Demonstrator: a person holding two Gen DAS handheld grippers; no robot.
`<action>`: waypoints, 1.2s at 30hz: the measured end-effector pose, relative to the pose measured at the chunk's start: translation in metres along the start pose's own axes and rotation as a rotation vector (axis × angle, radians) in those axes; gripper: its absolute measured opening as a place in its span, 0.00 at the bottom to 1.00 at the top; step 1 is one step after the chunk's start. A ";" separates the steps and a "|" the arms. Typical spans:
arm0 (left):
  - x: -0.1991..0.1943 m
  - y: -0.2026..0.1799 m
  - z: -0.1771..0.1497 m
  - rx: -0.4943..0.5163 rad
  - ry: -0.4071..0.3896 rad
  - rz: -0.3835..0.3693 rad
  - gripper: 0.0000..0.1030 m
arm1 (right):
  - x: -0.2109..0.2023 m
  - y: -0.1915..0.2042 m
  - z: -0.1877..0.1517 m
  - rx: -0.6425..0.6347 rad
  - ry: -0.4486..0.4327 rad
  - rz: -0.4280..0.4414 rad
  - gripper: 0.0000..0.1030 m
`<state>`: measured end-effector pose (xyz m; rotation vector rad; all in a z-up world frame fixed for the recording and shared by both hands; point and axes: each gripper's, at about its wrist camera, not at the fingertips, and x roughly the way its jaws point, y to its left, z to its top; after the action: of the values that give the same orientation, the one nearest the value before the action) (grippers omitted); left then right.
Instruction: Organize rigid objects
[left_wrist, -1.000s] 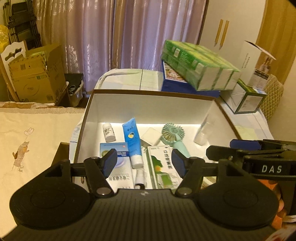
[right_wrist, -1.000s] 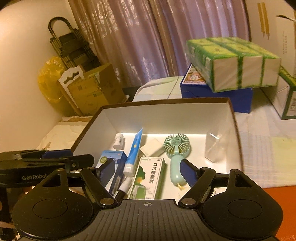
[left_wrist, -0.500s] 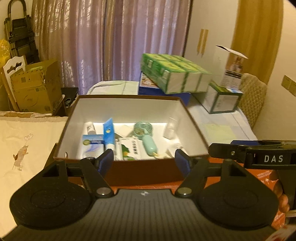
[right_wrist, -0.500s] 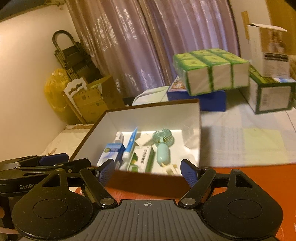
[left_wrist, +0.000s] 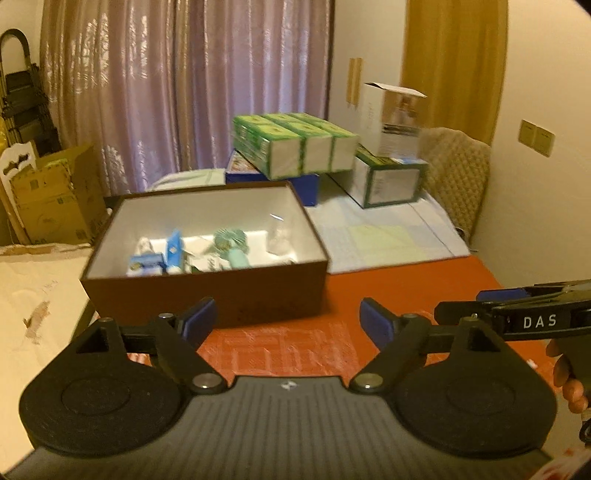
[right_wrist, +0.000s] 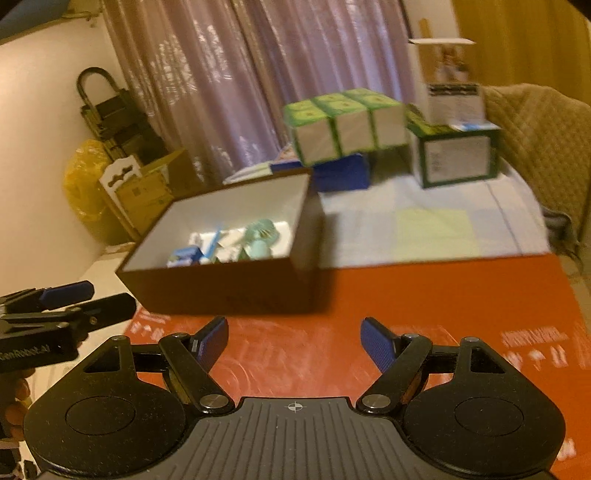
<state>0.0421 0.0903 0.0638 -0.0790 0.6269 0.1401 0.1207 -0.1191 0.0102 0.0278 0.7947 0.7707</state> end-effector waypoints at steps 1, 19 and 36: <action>-0.003 -0.006 -0.004 0.001 0.010 -0.005 0.80 | -0.006 -0.003 -0.005 0.004 0.003 -0.010 0.74; -0.032 -0.065 -0.058 -0.003 0.148 -0.065 0.79 | -0.077 -0.034 -0.071 0.040 0.067 -0.115 0.74; -0.030 -0.084 -0.074 0.003 0.195 -0.072 0.79 | -0.096 -0.045 -0.099 0.039 0.114 -0.180 0.74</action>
<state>-0.0119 -0.0044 0.0242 -0.1133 0.8177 0.0619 0.0410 -0.2378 -0.0135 -0.0525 0.9077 0.5896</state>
